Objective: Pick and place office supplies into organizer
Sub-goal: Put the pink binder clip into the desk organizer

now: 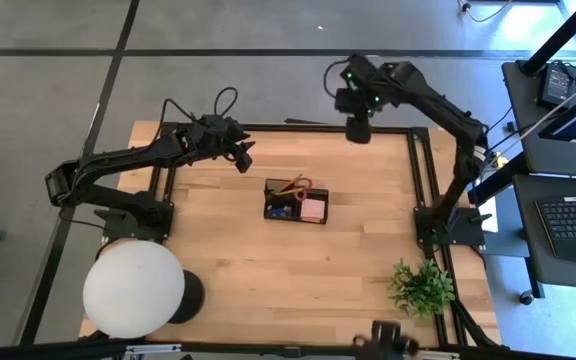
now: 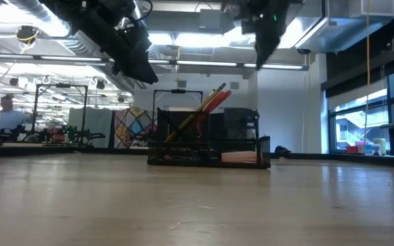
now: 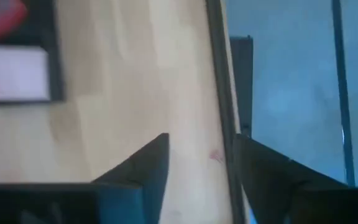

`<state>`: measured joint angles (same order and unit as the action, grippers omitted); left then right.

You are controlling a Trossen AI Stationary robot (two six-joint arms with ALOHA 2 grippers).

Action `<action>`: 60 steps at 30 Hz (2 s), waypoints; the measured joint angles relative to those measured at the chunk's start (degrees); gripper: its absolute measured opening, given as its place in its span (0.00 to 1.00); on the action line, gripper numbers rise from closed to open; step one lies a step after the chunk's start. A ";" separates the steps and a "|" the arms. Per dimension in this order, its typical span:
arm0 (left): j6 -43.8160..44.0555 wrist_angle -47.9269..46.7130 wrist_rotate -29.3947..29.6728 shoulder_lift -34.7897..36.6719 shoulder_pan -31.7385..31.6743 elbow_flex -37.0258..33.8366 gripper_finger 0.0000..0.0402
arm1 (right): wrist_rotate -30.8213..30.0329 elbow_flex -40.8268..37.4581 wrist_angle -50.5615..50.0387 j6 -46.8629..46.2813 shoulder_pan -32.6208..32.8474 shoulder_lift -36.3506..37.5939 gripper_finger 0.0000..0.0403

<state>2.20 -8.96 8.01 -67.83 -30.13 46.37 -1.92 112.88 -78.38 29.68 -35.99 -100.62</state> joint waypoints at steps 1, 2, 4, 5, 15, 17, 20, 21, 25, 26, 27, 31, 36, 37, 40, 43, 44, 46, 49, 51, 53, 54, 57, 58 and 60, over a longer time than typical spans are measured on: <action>0.02 0.13 0.00 0.00 0.00 0.00 0.31 | 0.50 -1.61 0.95 2.04 -1.82 0.00 0.45; 0.03 0.14 0.00 0.00 0.00 0.00 0.31 | 0.59 -3.35 1.95 4.44 -3.77 -0.02 0.49; 0.03 0.14 0.03 0.00 0.00 0.00 0.31 | 0.71 -7.54 4.22 10.35 -7.29 -0.02 0.55; 0.02 0.14 0.01 0.00 0.00 0.00 0.31 | 1.23 -9.98 5.55 13.87 -9.08 -0.03 0.57; 0.02 0.16 0.03 0.00 0.00 0.00 0.31 | 5.40 -29.89 21.09 43.75 -17.51 -0.13 0.65; 0.04 0.16 0.44 0.00 0.02 0.00 0.31 | 3.22 -33.02 27.07 45.82 -17.73 -0.13 0.65; 0.92 0.16 2.47 0.00 0.02 0.00 0.31 | 2.69 -36.88 35.35 47.61 -17.91 -0.13 0.65; 1.49 0.16 3.14 0.00 0.01 0.00 0.31 | 2.68 -38.08 36.88 48.52 -17.92 -0.13 0.65; 2.99 0.16 5.15 0.00 0.00 0.00 0.31 | 2.89 -41.50 38.39 50.29 -17.97 -0.12 0.65; 3.04 0.16 5.23 0.00 0.01 0.00 0.31 | 3.18 -42.36 38.52 50.34 -18.14 -0.11 0.65; 3.04 0.16 5.25 0.00 0.01 0.00 0.31 | 3.32 -43.26 38.68 50.32 -18.39 -0.11 0.65; 3.04 0.17 5.40 0.00 0.02 0.00 0.31 | 3.26 -47.02 42.69 49.93 -19.93 -0.11 0.65; 3.07 0.18 5.41 0.00 0.02 0.00 0.31 | 3.51 -50.65 48.94 49.99 -20.66 -0.11 0.65; 3.21 0.17 5.42 0.00 0.02 0.00 0.31 | 3.55 -51.15 50.31 49.83 -20.63 -0.11 0.65; 3.92 0.16 5.42 0.00 0.02 0.00 0.31 | 3.66 -51.87 52.55 48.31 -20.59 -0.13 0.65; 4.11 0.16 5.42 0.00 0.02 0.00 0.31 | 3.59 -51.87 53.63 45.49 -20.59 -0.13 0.65; 4.13 0.18 5.42 0.00 0.02 0.00 0.31 | 3.51 -51.87 53.69 44.57 -20.59 -0.13 0.65; 4.12 0.16 5.42 0.00 0.02 0.00 0.31 | 3.50 -51.87 54.32 43.31 -20.59 -0.13 0.65; 4.13 0.16 5.42 0.00 0.02 0.00 0.31 | 3.52 -51.85 54.41 40.03 -20.57 -0.13 0.65; 4.11 0.16 5.42 0.00 0.02 0.00 0.31 | 3.55 -51.85 54.48 37.81 -20.51 -0.13 0.65; 4.13 0.16 5.45 0.00 0.02 0.00 0.31 | 3.51 -51.85 54.18 37.58 -20.50 -0.13 0.65; 4.11 0.16 5.47 0.00 0.02 0.00 0.31 | 3.50 -51.85 54.04 37.43 -20.53 -0.13 0.65; 4.11 0.16 6.05 0.00 0.02 0.00 0.31 | 3.50 -51.83 53.85 37.12 -20.53 -0.13 0.65; 4.11 0.16 6.08 0.00 0.00 0.00 0.31 | 3.52 -51.83 53.65 37.09 -20.50 -0.13 0.65; 4.11 0.16 6.08 0.00 0.02 0.00 0.31 | 3.52 -51.83 53.58 36.74 -20.50 -0.13 0.65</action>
<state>6.31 -8.80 14.09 -67.83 -30.11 46.37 1.61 61.06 -24.80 66.42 -56.49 -100.75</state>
